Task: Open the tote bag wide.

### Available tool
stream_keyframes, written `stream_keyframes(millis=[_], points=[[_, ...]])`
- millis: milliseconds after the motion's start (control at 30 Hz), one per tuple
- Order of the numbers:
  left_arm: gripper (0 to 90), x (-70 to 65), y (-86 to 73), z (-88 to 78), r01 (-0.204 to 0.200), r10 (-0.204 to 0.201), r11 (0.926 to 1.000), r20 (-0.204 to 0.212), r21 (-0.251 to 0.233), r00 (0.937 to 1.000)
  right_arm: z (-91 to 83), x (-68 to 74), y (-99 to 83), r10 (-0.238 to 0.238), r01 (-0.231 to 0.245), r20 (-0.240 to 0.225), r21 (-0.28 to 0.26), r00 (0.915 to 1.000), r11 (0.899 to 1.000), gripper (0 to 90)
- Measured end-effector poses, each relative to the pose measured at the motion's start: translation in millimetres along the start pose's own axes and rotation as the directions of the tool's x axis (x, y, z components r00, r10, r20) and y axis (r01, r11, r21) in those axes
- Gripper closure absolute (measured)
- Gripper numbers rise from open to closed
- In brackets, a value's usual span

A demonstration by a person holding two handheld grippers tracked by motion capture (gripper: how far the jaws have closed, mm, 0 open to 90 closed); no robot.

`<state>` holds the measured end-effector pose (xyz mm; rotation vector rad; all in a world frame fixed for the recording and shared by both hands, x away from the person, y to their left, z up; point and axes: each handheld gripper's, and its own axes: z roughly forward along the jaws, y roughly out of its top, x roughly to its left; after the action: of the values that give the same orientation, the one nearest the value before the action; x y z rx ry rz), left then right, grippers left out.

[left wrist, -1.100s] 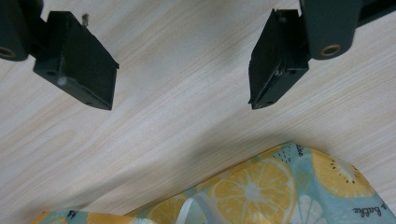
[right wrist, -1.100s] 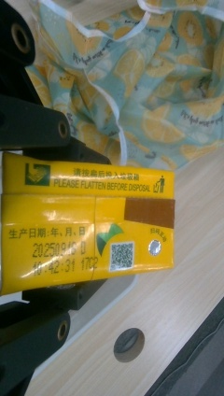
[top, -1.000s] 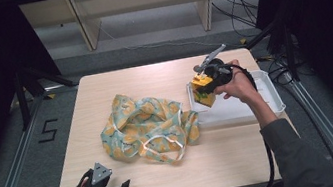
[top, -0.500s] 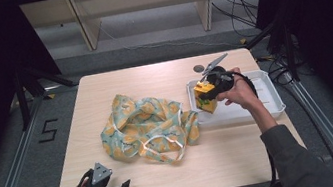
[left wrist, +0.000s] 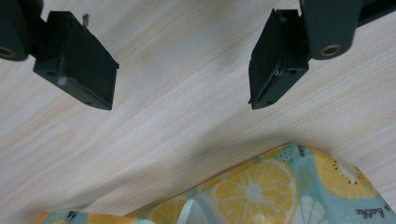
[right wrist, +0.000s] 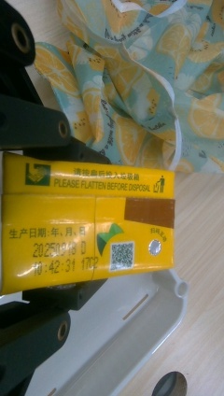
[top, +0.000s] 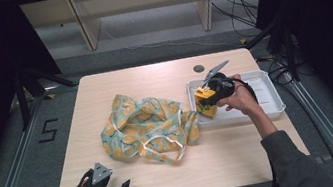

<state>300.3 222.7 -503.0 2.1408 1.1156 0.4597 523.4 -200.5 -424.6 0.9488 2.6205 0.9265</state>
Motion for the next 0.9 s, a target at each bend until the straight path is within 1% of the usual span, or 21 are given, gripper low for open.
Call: stream_keyframes(millis=[33,67,100,167,200,267,300,400,433,467,500,567,600,633,667,700,733,767,800,867,900], points=[[23.3,-0.6,-0.2,0.2,0.004,-0.004,1.0,0.007,-0.004,1.0,0.6,0.0,-0.8,0.008,-0.009,0.025,0.007,0.9997,1.0,51.7],[23.3,0.6,0.1,-0.3,-0.012,0.012,0.9999,0.01,0.002,0.9999,1.1,-0.1,-1.5,-0.001,0.001,0.014,0.004,0.9999,1.0,51.7],[23.3,0.3,0.1,0.4,0.0,0.0,1.0,0.002,0.001,1.0,2.0,-1.1,-2.5,-0.023,0.022,-0.001,-0.013,0.9997,1.0,51.7],[23.3,0.6,0.1,0.5,-0.002,0.002,1.0,-0.002,0.005,1.0,1.4,-0.5,-4.0,-0.008,0.008,-0.002,0.009,1.0,1.0,51.7],[23.3,-0.1,-0.1,-0.3,-0.002,0.002,1.0,0.007,0.002,1.0,3.5,-0.1,-5.5,-0.006,0.006,-0.009,-0.01,0.9999,1.0,51.7],[23.3,0.6,0.2,-0.4,-0.012,0.012,0.9999,0.007,0.008,0.9999,3.9,-0.4,-6.8,-0.029,0.029,-0.011,0.002,0.9995,1.0,51.7],[23.3,-0.1,0.0,1.0,0.005,-0.005,1.0,-0.002,0.0,1.0,4.4,0.8,-8.9,-0.002,0.002,-0.014,-0.009,0.9999,1.0,51.7],[23.3,-0.2,-0.5,0.9,-0.001,0.001,1.0,0.002,0.0,1.0,3.1,0.9,-11.4,-0.01,0.01,-0.004,-0.007,0.9999,1.0,51.5],[23.3,0.1,-0.5,0.6,-0.004,0.004,1.0,0.004,0.003,1.0,5.4,3.1,-12.9,-0.002,0.002,0.002,-0.031,1.0,1.0,51.5],[23.3,0.7,-0.3,-0.1,-0.012,0.012,0.9999,0.007,0.008,0.9999,3.3,2.1,-13.5,-0.018,0.018,-0.004,-0.015,0.9998,1.0,51.5],[23.3,1.1,-0.1,-0.1,-0.018,0.018,0.9998,0.007,0.008,0.9998,4.8,2.5,-15.2,-0.023,0.023,0.008,-0.038,0.9997,0.999,51.4],[23.3,1.2,-0.3,-0.3,-0.02,0.02,0.9997,0.007,0.012,0.9998,4.2,5.0,-16.7,-0.016,0.016,0.013,-0.038,0.9998,0.999,51.4],[23.3,1.0,-0.4,-0.3,-0.017,0.017,0.9998,0.006,0.011,0.9998,4.0,4.3,-17.6,-0.046,0.047,0.021,-0.04,0.9987,0.998,51.4],[23.3,1.3,-0.2,-0.2,-0.02,0.019,0.9998,0.006,0.01,0.9998,4.3,7.2,-17.5,-0.005,0.006,0.049,-0.028,0.9988,1.0,51.3],[23.3,1.0,-0.2,-0.1,-0.015,0.015,0.9998,0.004,0.008,0.9999,4.6,6.5,-17.1,-0.026,0.027,0.031,-0.035,0.9992,0.999,51.3],[23.4,0.8,-0.2,-0.2,-0.015,0.015,0.9999,0.004,0.008,0.9999,4.5,6.9,-17.3,-0.006,0.007,0.041,-0.031,0.9991,0.999,51.3],[23.3,-0.1,-0.4,0.7,-0.005,0.005,1.0,0.001,-0.001,1.0,4.8,5.8,-18.2,-0.023,0.025,0.044,-0.036,0.9988,0.999,51.2],[23.3,0.7,-0.3,-0.6,-0.02,0.02,0.9997,0.008,0.013,0.9998,4.3,6.6,-17.9,-0.02,0.021,0.015,-0.04,0.9997,0.999,51.2],[23.3,0.5,-0.2,-0.5,-0.019,0.019,0.9998,0.008,0.01,0.9998,3.2,5.8,-18.2,-0.024,0.024,0.016,-0.03,0.9996,0.999,51.2],[23.3,0.8,0.1,-0.5,-0.024,0.024,0.9997,0.008,0.009,0.9997,6.2,4.8,-20.1,-0.036,0.037,0.017,-0.069,0.9992,0.997,51.1],[23.3,1.2,0.1,-0.8,-0.032,0.032,0.9993,0.008,0.017,0.9995,5.6,4.5,-20.7,-0.048,0.049,0.017,-0.063,0.9987,0.997,51.0]])
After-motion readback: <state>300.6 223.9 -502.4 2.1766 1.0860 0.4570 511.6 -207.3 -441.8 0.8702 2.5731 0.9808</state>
